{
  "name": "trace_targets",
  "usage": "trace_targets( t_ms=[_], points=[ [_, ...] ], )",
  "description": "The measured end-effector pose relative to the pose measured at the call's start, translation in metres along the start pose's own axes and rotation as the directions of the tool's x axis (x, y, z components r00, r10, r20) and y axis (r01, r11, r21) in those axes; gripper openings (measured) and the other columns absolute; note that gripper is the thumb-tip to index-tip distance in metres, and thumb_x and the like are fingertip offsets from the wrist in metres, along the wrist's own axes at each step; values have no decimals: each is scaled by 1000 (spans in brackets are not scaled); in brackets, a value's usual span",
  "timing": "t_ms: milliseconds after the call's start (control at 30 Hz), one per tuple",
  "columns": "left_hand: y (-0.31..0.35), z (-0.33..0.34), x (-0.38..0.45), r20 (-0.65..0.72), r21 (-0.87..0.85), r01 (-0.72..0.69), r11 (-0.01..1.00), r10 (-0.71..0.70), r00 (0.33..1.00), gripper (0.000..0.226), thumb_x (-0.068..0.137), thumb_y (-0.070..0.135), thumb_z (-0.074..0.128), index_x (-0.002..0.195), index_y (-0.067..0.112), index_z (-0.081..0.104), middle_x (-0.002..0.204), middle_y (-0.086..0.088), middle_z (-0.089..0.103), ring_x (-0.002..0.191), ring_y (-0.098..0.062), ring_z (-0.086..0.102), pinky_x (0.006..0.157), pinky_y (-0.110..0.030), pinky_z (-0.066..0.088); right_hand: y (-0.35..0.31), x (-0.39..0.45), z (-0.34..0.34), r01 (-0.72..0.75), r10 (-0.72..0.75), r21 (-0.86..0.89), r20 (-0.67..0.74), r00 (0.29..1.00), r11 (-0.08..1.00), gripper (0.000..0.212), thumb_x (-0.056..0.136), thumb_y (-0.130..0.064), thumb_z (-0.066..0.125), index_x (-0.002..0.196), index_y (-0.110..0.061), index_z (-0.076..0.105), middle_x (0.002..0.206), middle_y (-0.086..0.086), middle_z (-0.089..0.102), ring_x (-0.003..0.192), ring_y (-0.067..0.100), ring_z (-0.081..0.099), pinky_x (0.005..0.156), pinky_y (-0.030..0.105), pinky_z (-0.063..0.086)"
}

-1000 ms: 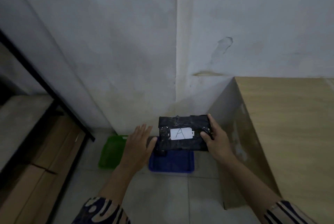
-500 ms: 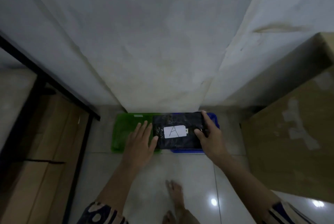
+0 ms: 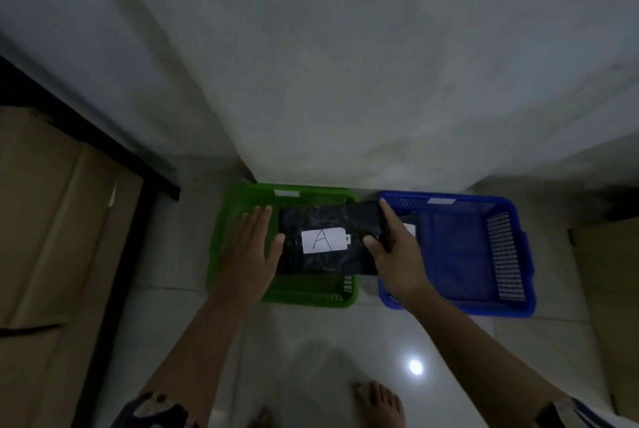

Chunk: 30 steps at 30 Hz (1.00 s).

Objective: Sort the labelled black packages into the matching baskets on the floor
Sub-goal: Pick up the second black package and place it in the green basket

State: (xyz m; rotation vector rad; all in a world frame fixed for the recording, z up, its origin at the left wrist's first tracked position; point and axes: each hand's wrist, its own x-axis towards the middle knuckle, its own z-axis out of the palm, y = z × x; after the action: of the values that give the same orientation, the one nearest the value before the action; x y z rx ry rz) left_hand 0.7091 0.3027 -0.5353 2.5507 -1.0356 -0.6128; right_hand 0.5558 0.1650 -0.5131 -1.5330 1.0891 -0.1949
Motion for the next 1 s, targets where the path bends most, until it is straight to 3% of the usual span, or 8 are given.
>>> trace_targets(
  t_ms=[100,200,300,533,700,767,833,1000],
  points=[
    [-45,33,33,-15,51,-15,999,15,1000,55,94,40,31,141,13,21,152,-13,23,140,-29,19,114,-46,21,40,41,41,16,-16,-10,-20,1000,1000,61,89,-3,49,140,-22,23,147,9,35,131,27,37,111,43,34],
    [-91,70,66,-7,114,-14,993,15,1000,60,91,47,21,143,16,14,155,-10,14,142,-26,10,116,-46,12,84,85,83,82,-82,-24,-17,996,996,60,89,-3,49,140,-20,23,147,6,34,133,22,34,104,23,31],
    [-131,99,92,-54,166,-32,986,41,998,65,87,51,17,142,17,16,155,-9,13,142,-24,9,115,-48,8,118,119,120,121,-121,-9,-17,993,993,60,89,-3,50,140,-19,23,144,7,39,130,22,39,103,25,34],
    [-194,134,111,-153,273,-135,953,181,972,79,85,66,-1,137,16,32,148,-13,33,135,-30,30,108,-55,20,161,170,178,198,-194,55,-60,979,979,61,87,4,50,139,-11,24,135,9,47,110,9,42,73,-7,33],
    [-209,135,111,-163,260,-79,962,124,979,77,86,63,1,135,15,36,146,-14,37,132,-35,34,107,-58,24,166,176,203,188,-185,59,-43,982,980,62,86,3,51,140,-14,25,139,11,47,114,11,43,97,22,37],
    [-212,136,113,-147,244,-91,965,130,981,76,85,63,5,137,15,33,147,-14,33,134,-35,31,107,-57,25,164,178,212,159,-154,69,-68,986,985,62,86,4,52,139,-13,25,139,13,46,121,20,45,106,34,37],
    [-213,139,116,-136,231,-109,967,143,980,69,87,55,16,135,11,35,144,-19,37,132,-38,34,100,-57,36,164,180,222,128,-121,81,-89,989,988,62,86,2,53,139,-13,26,138,17,46,124,30,46,107,47,39],
    [-214,141,119,-134,253,-94,963,131,982,58,86,40,27,129,6,44,137,-25,45,127,-43,40,85,-55,49,170,187,237,134,-135,-15,-160,978,991,51,86,-7,56,132,-8,33,133,18,48,120,31,48,103,44,42]
  ],
)
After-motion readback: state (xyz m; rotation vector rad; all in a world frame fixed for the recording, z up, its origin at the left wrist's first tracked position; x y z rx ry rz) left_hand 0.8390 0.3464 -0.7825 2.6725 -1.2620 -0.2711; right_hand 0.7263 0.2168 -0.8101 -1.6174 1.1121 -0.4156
